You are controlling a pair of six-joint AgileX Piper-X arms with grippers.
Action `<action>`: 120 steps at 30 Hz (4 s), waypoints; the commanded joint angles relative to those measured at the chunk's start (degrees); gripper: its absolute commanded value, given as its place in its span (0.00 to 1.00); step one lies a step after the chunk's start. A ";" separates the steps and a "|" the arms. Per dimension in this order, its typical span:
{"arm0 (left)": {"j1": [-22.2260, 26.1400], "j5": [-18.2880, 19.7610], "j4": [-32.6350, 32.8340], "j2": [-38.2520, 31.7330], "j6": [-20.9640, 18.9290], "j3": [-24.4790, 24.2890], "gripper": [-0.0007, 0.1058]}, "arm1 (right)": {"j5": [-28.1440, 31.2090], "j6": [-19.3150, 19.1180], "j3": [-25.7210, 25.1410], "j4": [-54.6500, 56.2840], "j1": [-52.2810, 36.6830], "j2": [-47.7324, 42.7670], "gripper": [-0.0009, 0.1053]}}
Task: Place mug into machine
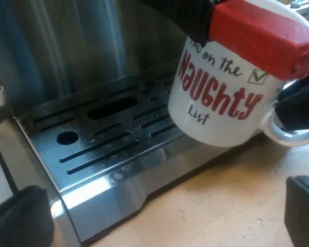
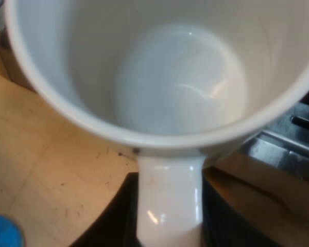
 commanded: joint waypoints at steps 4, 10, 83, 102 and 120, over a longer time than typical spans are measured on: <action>-0.25 0.00 -1.04 -0.26 -0.57 -0.09 0.88 | 1.89 -1.03 -2.13 -4.03 -2.14 1.02 0.01; -0.25 0.79 -1.04 -0.26 -0.57 -0.09 0.88 | 0.68 -1.03 -3.38 -4.39 -4.04 2.42 0.01; -0.25 4.98 -2.89 -0.26 -1.02 -0.50 0.88 | 1.58 -2.36 -9.04 2.28 -2.54 7.29 0.70; -0.25 4.75 -2.89 -0.26 -1.02 -0.60 0.88 | 7.38 -7.68 4.88 -32.00 0.49 6.22 0.57; -0.25 2.79 -2.89 -0.26 -1.02 -0.60 0.88 | 3.34 -10.05 3.99 -48.55 -4.03 17.41 0.57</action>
